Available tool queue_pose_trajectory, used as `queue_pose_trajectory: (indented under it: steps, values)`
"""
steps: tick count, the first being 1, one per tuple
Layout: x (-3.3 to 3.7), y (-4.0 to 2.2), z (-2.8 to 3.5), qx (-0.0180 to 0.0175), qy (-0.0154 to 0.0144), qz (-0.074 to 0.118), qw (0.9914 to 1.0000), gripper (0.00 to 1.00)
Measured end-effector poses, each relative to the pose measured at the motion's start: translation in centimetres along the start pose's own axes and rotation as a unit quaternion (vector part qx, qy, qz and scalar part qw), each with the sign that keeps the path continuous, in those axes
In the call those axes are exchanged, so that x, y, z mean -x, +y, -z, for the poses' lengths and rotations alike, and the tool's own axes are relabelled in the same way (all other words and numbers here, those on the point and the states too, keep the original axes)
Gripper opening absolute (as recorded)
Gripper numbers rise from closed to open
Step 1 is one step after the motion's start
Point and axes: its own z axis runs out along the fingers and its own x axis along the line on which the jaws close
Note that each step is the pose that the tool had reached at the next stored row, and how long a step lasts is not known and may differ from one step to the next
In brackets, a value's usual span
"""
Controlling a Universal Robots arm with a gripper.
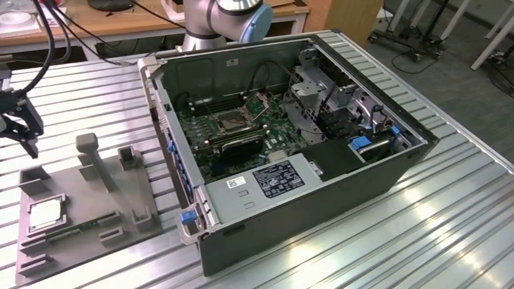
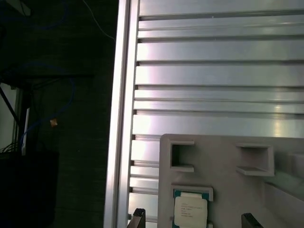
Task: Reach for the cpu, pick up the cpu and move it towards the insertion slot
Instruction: 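Reach for the cpu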
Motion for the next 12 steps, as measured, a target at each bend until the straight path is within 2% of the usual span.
queue_pose_trajectory:
  steps: [12]
  values:
    - [0.0,-0.02,-0.4,-0.0001,0.0,0.0,1.0,0.84]
